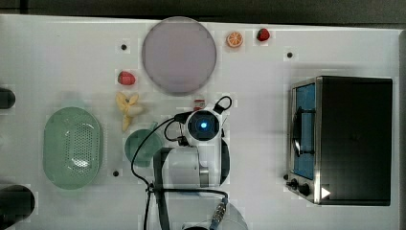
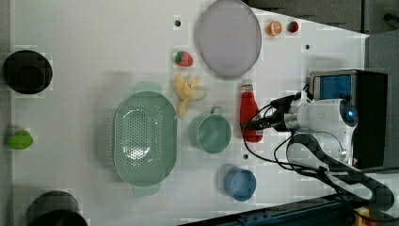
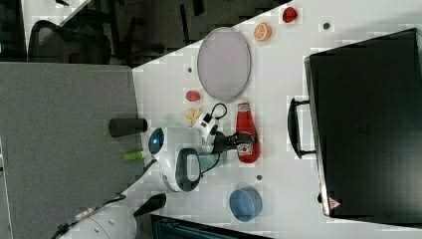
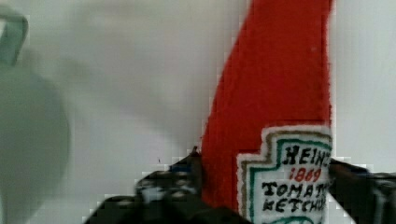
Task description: Pick Ketchup from the table and place it in strainer.
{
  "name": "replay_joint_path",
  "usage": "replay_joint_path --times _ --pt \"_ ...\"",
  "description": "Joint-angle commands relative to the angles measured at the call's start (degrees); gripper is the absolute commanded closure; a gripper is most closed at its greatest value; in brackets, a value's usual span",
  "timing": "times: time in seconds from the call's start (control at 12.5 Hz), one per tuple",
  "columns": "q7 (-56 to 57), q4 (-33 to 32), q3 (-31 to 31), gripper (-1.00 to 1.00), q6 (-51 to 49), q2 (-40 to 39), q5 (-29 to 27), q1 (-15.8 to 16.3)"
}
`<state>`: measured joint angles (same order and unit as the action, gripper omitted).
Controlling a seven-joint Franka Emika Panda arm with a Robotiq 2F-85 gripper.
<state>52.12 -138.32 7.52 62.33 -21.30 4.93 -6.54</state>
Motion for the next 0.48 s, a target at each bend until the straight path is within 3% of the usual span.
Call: replay_joint_path --times 0.08,0.48 --pt "1.67 0.79 0.03 -0.25 1.94 0.78 0.42 -0.5" --pt "0.86 1.73 0.23 -0.25 -4.38 8.8 0.25 -0.58"
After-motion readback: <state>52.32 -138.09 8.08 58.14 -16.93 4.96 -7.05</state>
